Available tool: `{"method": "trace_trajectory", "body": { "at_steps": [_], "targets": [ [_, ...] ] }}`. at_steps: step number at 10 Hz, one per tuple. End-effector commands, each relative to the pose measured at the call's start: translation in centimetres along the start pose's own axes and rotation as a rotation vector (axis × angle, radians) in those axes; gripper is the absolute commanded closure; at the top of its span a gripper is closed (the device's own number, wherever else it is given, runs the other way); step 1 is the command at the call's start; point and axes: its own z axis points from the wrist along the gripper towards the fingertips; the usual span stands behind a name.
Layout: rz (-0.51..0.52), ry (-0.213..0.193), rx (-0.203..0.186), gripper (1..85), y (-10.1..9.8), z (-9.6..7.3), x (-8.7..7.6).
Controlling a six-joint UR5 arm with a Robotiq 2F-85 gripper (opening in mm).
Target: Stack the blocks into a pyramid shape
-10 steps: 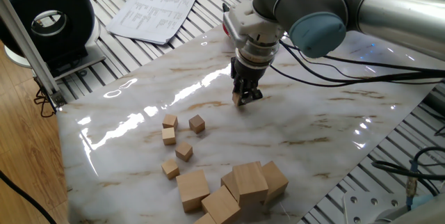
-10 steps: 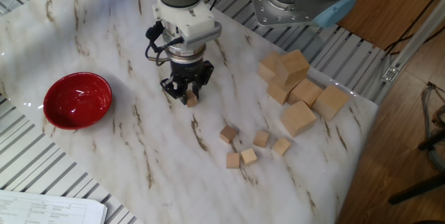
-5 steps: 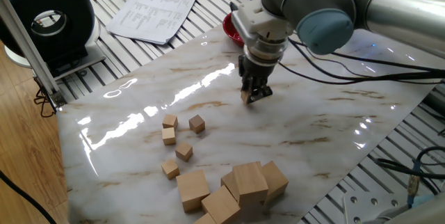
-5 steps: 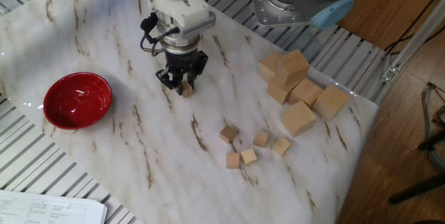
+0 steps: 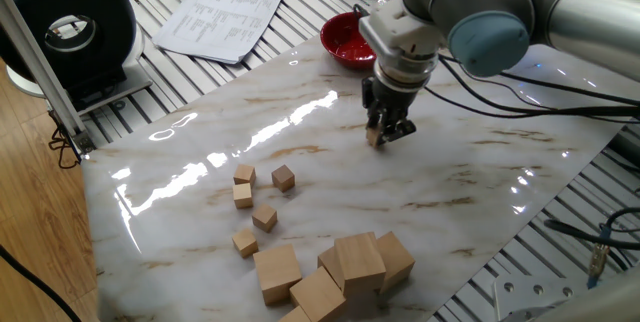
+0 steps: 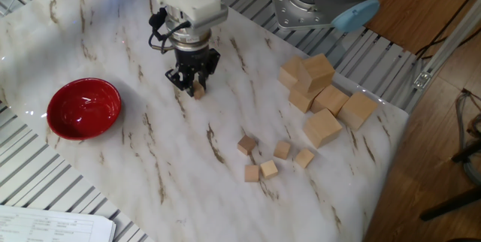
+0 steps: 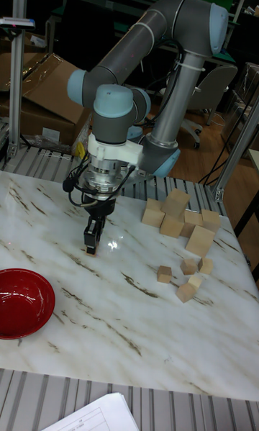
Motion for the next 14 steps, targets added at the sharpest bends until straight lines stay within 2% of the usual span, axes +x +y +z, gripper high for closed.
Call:
{"method": "trace_trajectory", "body": {
  "at_steps": [1,5,9,14],
  "targets": [
    [-0.051,0.018,0.008,73.3,-0.13,-0.02,1.32],
    [-0.127,0.015,0.004,73.0,0.11,0.36,0.60],
    [-0.198,0.030,0.009,72.7,-0.04,0.34,0.93],
    [-0.189,0.024,0.012,72.7,-0.15,0.40,0.80]
  ]
}}
